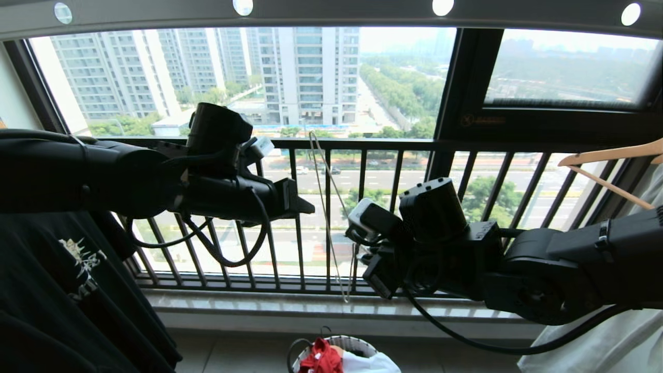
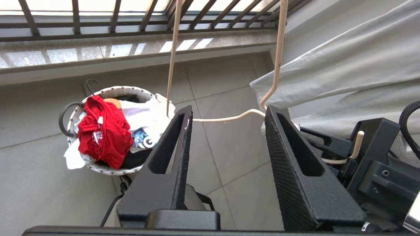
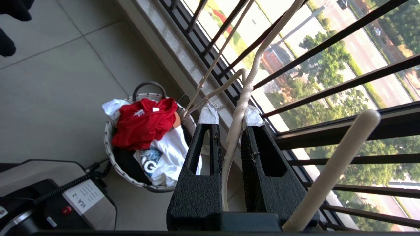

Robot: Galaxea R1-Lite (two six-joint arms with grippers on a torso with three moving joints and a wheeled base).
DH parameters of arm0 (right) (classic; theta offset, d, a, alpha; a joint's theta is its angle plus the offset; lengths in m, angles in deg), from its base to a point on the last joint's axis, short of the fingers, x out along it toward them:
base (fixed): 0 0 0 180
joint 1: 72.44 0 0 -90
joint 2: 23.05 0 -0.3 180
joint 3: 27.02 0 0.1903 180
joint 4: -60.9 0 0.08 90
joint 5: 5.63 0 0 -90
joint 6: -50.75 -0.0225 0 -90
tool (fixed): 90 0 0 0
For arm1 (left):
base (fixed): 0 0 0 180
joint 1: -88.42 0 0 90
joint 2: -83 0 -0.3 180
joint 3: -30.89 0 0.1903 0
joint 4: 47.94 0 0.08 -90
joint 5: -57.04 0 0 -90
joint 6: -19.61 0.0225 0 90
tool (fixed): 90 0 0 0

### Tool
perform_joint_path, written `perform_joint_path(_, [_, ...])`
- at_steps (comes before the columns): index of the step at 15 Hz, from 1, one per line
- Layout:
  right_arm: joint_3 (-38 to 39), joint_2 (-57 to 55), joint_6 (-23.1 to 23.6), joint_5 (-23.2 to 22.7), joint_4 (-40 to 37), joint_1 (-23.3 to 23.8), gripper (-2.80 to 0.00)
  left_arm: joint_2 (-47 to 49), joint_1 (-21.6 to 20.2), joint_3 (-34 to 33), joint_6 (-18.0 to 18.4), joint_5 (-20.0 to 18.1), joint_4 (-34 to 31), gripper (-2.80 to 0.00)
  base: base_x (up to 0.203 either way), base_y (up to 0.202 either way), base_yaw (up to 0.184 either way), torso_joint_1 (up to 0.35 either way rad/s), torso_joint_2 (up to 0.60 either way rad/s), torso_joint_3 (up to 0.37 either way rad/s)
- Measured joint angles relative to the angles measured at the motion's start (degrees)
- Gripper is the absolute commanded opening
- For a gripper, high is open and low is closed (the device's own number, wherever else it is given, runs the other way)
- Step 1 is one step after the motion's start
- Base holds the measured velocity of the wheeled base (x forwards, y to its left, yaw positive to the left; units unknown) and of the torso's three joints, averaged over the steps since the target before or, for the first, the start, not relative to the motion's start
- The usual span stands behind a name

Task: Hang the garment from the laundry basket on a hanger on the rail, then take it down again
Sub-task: Hang the clothes rack on the clothesline

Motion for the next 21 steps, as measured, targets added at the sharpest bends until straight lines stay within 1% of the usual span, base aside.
perform_joint_path(2, [-0.75,-0.49,-0.01,-0.07,-0.16,-0.34,-2.8,-0.82,-0.31,-4.54,-0.05,-0.18,8.24,0.0,0.0,0.0,0.0,0.0,0.0,0.0])
perform_joint_path(4, [-1.01,-0.89,-0.01,-0.06,-0.15,-1.17,-2.8,-1.16,-0.5,-8.96,-0.11,-0.23,18.38,0.0,0.0,0.0,0.0,0.0,0.0,0.0])
perform_joint_path(5, [-1.04,-1.15,-0.01,-0.07,-0.15,-1.78,-2.8,-1.1,-0.5,-10.3,-0.11,-0.24,22.34,0.0,0.0,0.0,0.0,0.0,0.0,0.0])
perform_joint_path(6, [-1.11,-1.46,-0.01,-0.07,-0.1,-2.28,-2.8,-1.08,-0.52,-11.17,-0.16,-0.26,24.89,0.0,0.0,0.0,0.0,0.0,0.0,0.0])
perform_joint_path(9, [-1.64,-2.69,-0.1,-0.04,0.14,-3.69,-2.8,-1.19,-0.55,-12.33,-0.46,-0.79,25.52,0.0,0.0,0.0,0.0,0.0,0.0,0.0])
perform_joint_path(11, [-2.32,-3.33,-0.1,-0.04,0.25,-4.1,-2.8,-1.02,-0.66,-12.68,-1.54,-3.56,25.53,0.0,0.0,0.0,0.0,0.0,0.0,0.0])
perform_joint_path(13, [-2.57,-3.57,-0.16,-0.06,0.21,-4.28,-2.8,-0.72,-1.15,-13.01,-2.36,-4.13,26.0,0.0,0.0,0.0,0.0,0.0,0.0,0.0])
perform_joint_path(15, [-2.61,-3.53,-0.26,-0.21,0.21,-4.21,-2.8,-0.23,-1.78,-14.3,-2.47,-4.44,29.74,0.0,0.0,0.0,0.0,0.0,0.0,0.0])
perform_joint_path(16, [-2.61,-3.46,-0.26,-0.52,0.22,-4.17,-2.8,0.05,-2.06,-15.62,-2.47,-5.6,32.54,0.0,0.0,0.0,0.0,0.0,0.0,0.0])
perform_joint_path(17, [-2.61,-3.32,-0.26,-0.94,0.21,-4.23,-2.8,0.28,-2.61,-17.21,-2.47,-7.98,35.27,0.0,0.0,0.0,0.0,0.0,0.0,0.0])
perform_joint_path(18, [-2.61,-3.11,-0.26,-1.54,0.21,-4.5,-2.8,0.55,-3.39,-18.78,-2.47,-11.14,38.25,0.0,0.0,0.0,0.0,0.0,0.0,0.0])
perform_joint_path(19, [-2.6,-2.9,-0.26,-1.87,0.21,-5.01,-2.8,0.86,-4.16,-19.64,-2.47,-12.88,40.26,0.0,0.0,0.0,0.0,0.0,0.0,0.0])
perform_joint_path(21, [-2.61,-2.67,-0.27,-2.43,0.25,-5.69,-2.8,0.97,-4.66,-20.64,-2.4,-13.37,40.85,0.0,0.0,0.0,0.0,0.0,0.0,0.0])
